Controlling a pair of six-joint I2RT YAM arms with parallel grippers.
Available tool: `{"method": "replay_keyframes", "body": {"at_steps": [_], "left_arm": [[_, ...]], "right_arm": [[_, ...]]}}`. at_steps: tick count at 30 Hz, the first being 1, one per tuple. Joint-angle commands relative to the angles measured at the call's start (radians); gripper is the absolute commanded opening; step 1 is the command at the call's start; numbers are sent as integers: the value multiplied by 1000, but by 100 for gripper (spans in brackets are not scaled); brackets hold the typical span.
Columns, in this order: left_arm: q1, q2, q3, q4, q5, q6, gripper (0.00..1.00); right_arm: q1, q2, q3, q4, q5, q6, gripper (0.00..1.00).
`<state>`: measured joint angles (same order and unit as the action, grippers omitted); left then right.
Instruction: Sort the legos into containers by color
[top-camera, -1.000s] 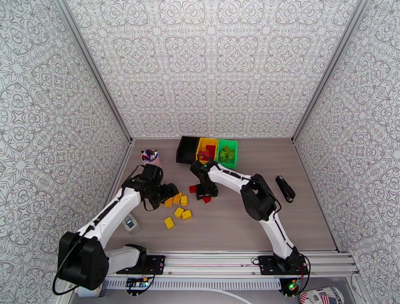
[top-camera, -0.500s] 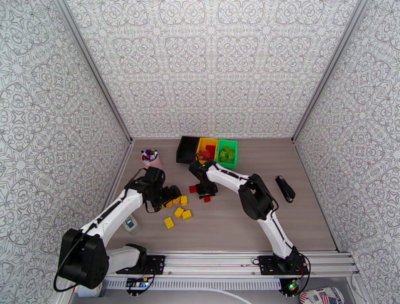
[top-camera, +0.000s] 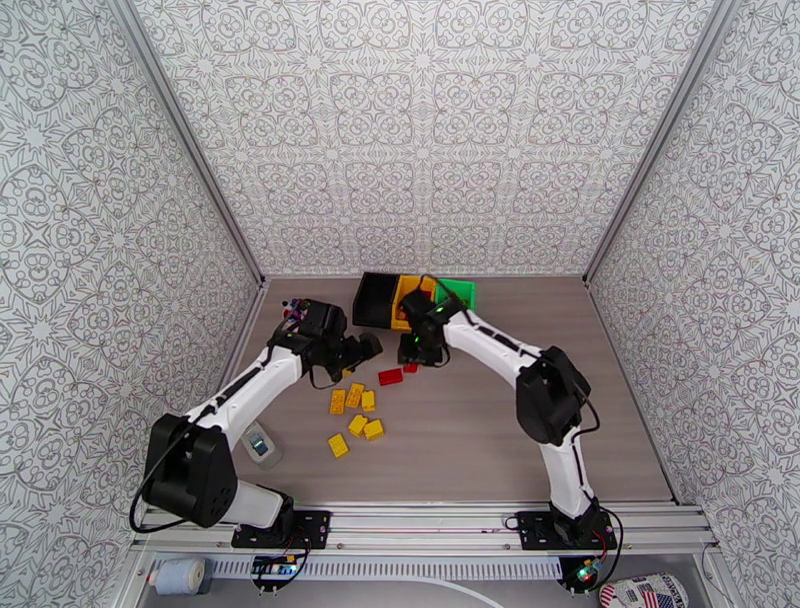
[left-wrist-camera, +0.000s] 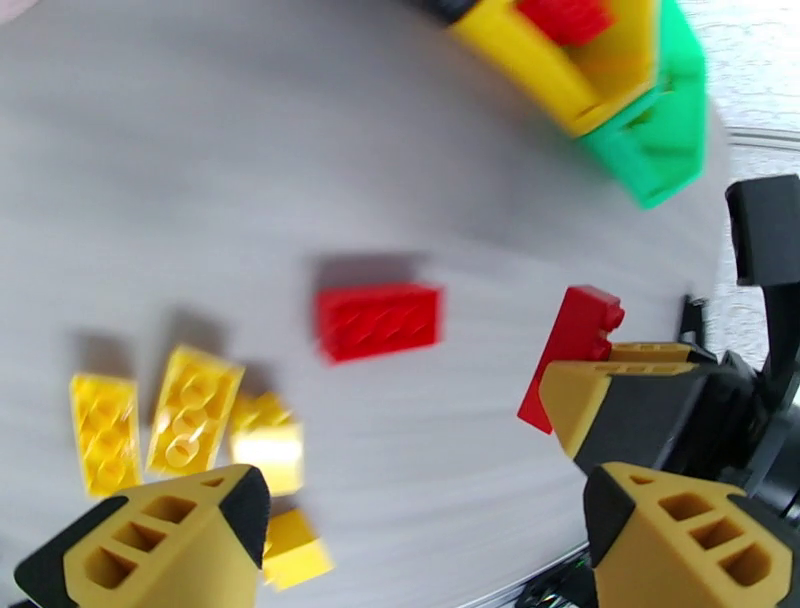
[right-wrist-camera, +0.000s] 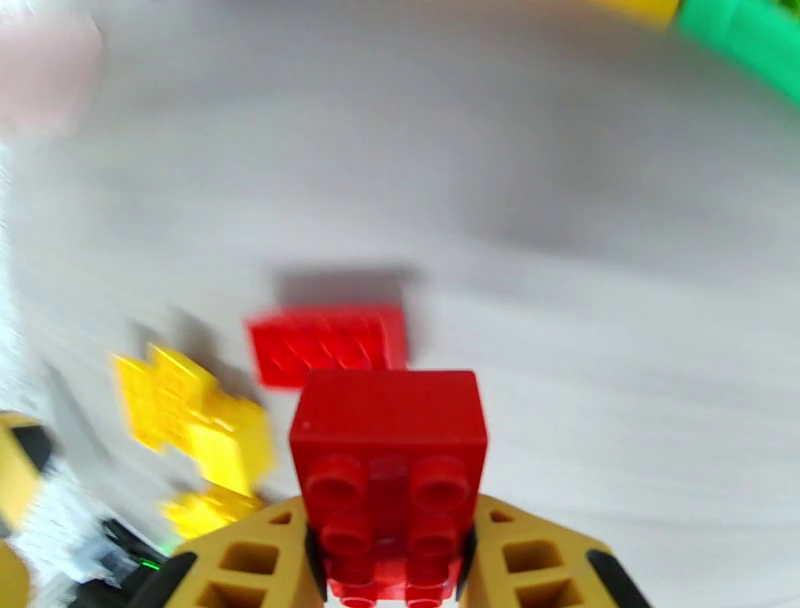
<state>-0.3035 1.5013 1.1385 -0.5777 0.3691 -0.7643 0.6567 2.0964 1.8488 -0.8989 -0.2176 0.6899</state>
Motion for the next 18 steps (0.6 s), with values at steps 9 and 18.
{"method": "replay_keyframes", "body": {"at_steps": [9,18], "left_arm": [[4,126,140,94,95,-31,84],[3,139,153,64,96,-21,82]], "right_arm": [[-177,83,189,136,-169,116,36],[-242,310,533,153,-240,192,41]]}}
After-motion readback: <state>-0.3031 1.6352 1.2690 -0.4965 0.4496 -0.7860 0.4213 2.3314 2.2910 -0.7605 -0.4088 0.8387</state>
